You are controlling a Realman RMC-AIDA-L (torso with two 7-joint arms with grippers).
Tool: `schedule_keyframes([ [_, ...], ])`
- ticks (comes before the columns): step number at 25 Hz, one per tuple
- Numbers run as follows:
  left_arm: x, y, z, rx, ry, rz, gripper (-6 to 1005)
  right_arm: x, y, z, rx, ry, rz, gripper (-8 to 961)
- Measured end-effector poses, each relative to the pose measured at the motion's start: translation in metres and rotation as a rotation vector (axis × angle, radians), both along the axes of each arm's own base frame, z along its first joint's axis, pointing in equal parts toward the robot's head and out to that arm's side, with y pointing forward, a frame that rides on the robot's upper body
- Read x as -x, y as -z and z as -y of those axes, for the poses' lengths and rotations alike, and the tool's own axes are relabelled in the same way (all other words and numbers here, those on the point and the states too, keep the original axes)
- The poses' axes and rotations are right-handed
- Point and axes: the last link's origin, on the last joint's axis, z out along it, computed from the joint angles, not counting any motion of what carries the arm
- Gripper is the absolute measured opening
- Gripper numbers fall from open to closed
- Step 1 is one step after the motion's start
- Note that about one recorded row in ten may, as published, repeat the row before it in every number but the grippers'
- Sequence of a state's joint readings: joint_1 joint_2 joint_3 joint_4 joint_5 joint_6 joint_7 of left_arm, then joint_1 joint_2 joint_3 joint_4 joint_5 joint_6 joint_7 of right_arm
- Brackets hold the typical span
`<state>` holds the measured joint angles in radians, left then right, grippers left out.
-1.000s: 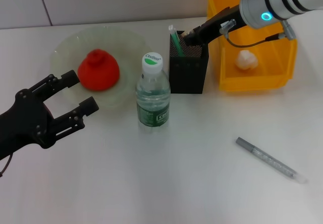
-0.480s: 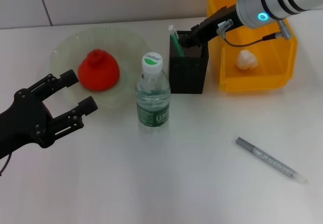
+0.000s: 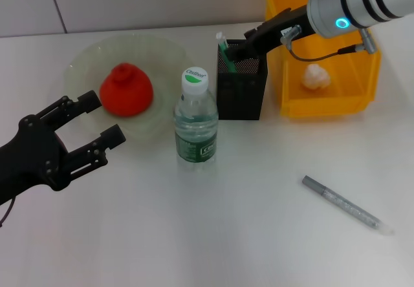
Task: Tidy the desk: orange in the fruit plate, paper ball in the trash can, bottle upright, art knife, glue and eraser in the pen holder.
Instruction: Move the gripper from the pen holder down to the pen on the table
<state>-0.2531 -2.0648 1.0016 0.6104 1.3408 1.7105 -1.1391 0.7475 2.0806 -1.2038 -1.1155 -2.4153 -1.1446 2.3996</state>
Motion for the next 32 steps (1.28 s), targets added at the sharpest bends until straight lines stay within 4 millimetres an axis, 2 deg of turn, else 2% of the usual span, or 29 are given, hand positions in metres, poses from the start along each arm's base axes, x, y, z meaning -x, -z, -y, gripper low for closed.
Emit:
schedule_keyframes([
  [7, 0.000, 0.001, 0.001, 0.001, 0.001, 0.000, 784, -0.002, -0.021, 0.015, -0.059, -0.073, -0.067, 563],
  [14, 0.001, 0.001, 0.000, -0.005, -0.002, -0.005, 784, -0.010, -0.041, 0.037, -0.118, -0.197, -0.267, 564],
  [15, 0.001, 0.001, 0.000, -0.005, -0.002, -0.006, 784, -0.016, -0.049, 0.043, -0.152, -0.224, -0.335, 564],
  [18, 0.002, 0.001, 0.001, -0.007, -0.009, -0.006, 784, -0.023, -0.055, 0.049, -0.185, -0.242, -0.397, 564],
  [24, 0.005, 0.001, 0.004, -0.008, -0.022, -0.002, 784, -0.053, -0.074, 0.071, -0.282, -0.279, -0.525, 564],
  [27, 0.007, 0.001, 0.004, -0.009, -0.030, 0.001, 784, -0.066, -0.073, 0.083, -0.274, -0.305, -0.564, 559],
  [32, 0.010, -0.003, 0.004, -0.029, -0.046, 0.005, 784, -0.089, -0.061, 0.101, -0.229, -0.309, -0.598, 555],
])
